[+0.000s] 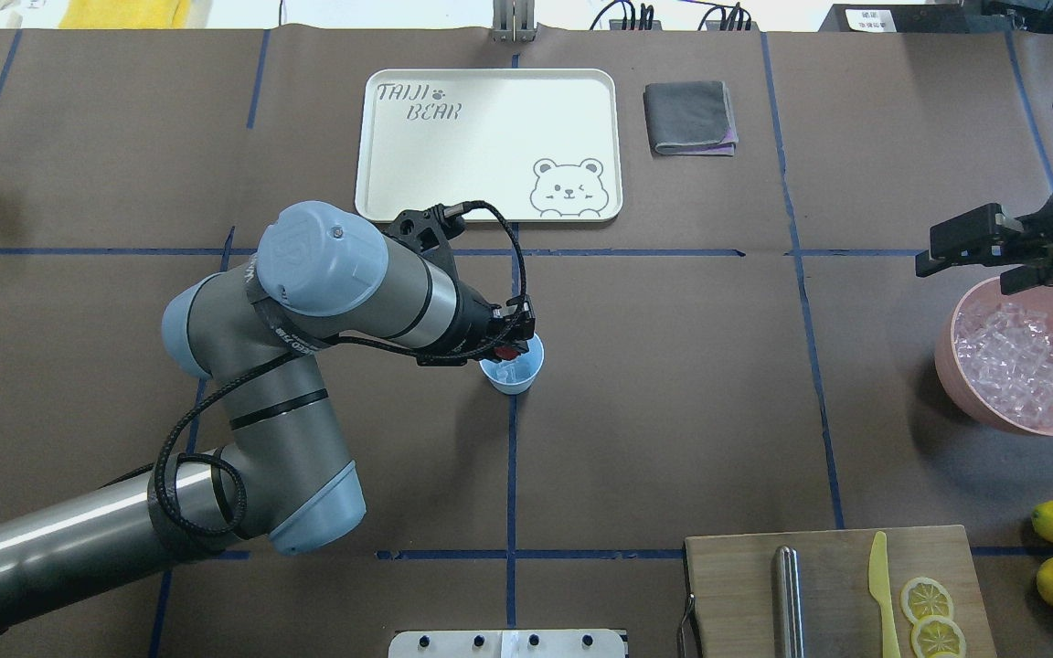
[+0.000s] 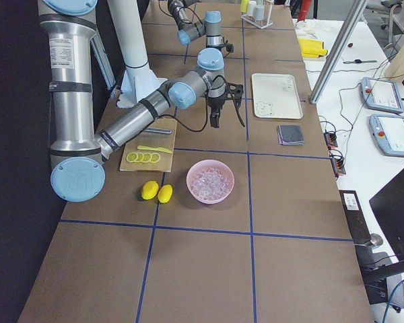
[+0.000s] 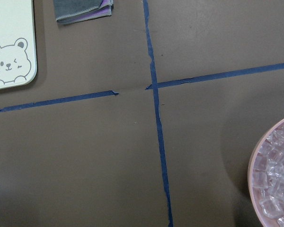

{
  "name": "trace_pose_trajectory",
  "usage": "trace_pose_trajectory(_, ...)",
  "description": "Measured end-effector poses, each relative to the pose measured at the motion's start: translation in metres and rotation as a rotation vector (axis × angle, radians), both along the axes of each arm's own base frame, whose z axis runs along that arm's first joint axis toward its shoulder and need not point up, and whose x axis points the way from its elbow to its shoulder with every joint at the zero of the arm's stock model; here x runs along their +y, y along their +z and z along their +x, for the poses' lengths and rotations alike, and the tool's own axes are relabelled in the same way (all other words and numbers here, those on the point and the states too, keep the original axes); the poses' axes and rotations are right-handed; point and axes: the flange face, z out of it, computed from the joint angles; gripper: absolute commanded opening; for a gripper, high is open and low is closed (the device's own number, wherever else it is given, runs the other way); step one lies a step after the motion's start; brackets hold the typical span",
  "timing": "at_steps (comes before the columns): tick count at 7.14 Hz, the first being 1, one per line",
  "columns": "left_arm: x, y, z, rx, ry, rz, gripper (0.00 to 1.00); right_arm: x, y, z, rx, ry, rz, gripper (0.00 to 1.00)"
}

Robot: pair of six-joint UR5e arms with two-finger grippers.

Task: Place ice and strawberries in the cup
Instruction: 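Open the left gripper to drop the strawberry into the cup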

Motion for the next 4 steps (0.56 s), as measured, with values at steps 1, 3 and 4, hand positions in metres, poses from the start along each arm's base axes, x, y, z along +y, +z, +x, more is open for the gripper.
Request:
trace_pose_trajectory(1, -0.0019, -0.0016, 0.0008, -0.001, -0.013, 0.005, 0.75, 0.0001, -0.0006, 0.0, -0.001, 0.0, 0.001, 1.0)
trace_pose_trajectory(3, -0.0031, -0.0008, 0.0018, -0.004, -0.019, 0.007, 0.83, 0.0, -0.0009, 0.0, -0.001, 0.0, 0.002, 1.0)
trace_pose_trajectory(4, -0.003, -0.0015, 0.0012, -0.003, -0.019, 0.009, 0.83, -0.0002, -0.0004, -0.0001, -0.001, 0.0, 0.001, 1.0)
